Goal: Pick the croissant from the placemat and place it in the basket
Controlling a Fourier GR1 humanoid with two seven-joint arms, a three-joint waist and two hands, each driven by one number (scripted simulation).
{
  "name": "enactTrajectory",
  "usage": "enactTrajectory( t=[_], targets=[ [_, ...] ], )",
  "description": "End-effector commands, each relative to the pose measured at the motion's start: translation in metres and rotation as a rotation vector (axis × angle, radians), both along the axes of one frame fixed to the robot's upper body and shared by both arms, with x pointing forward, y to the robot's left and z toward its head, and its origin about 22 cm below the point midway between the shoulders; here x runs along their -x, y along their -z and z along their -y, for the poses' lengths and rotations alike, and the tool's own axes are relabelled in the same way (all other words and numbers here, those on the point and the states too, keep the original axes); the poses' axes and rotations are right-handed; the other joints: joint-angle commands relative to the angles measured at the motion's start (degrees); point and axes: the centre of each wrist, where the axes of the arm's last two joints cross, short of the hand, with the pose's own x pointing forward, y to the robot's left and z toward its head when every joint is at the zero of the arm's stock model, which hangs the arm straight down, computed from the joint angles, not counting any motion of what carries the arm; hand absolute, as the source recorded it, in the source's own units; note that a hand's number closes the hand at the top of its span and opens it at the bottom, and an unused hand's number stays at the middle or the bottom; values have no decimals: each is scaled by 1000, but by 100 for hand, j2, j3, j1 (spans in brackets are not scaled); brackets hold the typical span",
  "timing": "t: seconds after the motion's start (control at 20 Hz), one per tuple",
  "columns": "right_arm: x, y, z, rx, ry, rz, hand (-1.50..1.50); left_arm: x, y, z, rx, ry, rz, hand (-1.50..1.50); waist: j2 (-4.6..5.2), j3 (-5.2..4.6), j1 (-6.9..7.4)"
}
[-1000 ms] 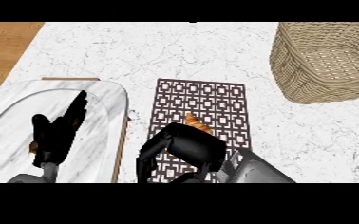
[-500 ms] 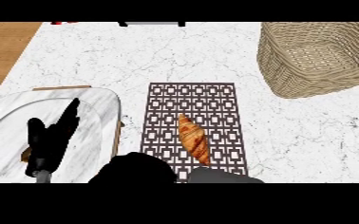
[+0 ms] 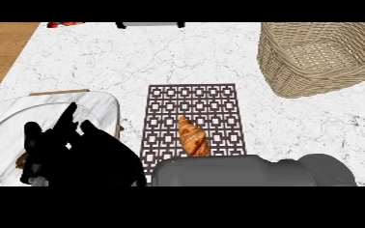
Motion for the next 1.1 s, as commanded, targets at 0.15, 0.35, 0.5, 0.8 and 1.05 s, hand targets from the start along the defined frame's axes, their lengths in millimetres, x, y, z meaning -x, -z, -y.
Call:
enactTrajectory(
  t=[0.15,0.35,0.5,0.8,1.05],
  targets=[
    [-12,-61,-12,333,48,71,-150,14,28,9,57,-42,-171,0,95,-126,-97],
    [-18,-84,-14,460,51,65,-150,29,36,12,76,-31,-188,0,77,-123,-104],
    [-17,-99,-17,509,64,86,-150,27,35,10,58,-37,-174,0,79,-118,-122],
    [-22,-105,-22,539,55,29,-150,25,32,6,54,-33,-169,0,111,-112,-79],
    [-17,-93,-12,477,58,4,-150,25,37,16,56,-35,-171,0,119,-104,-133]
  ],
)
